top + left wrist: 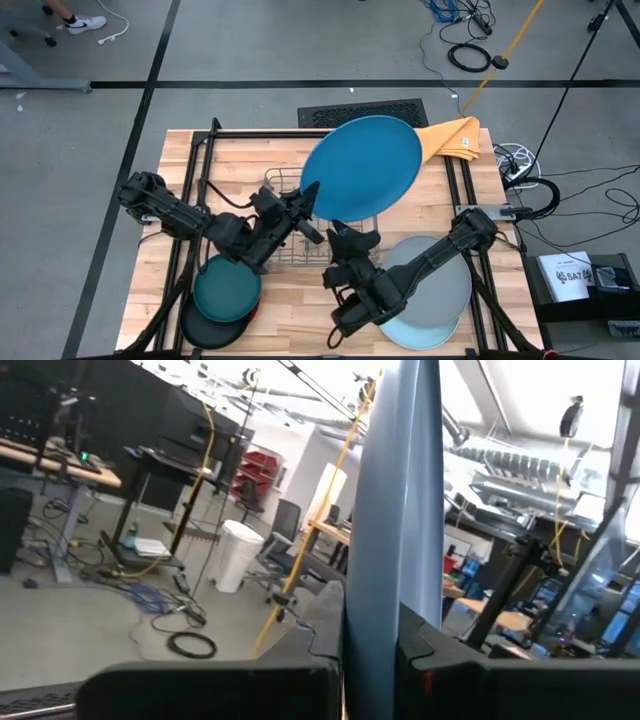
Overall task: Sort dishes
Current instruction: Put the blue plate into the green dish rack
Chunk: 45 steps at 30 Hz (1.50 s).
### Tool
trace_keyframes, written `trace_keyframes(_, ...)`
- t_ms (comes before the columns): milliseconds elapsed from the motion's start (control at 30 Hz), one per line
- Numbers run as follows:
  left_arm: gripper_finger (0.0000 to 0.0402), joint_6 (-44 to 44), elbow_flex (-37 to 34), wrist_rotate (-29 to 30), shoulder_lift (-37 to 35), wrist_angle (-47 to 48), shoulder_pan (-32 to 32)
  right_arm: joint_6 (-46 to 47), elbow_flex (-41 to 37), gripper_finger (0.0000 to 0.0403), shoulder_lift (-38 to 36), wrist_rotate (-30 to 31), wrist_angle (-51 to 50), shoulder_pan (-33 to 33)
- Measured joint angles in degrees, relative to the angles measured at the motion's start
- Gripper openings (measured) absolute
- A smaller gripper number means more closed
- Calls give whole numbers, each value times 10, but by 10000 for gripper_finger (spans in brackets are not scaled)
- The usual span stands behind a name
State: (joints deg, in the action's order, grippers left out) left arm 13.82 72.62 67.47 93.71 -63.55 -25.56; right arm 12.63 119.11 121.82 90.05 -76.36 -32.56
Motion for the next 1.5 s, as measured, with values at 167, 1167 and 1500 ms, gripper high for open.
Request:
trace_keyframes(167, 22, 0, 0, 1, 0, 0, -7, -16, 0, 205, 0, 0, 22, 3)
trace_keyframes(1167, 22, 38, 0, 27, -2, 59, -31, -19, 1, 4, -6, -3, 51, 2)
trace_keyframes(1500, 60, 66, 0, 61, 1, 76, -39, 92, 0, 0, -6, -36, 51, -18)
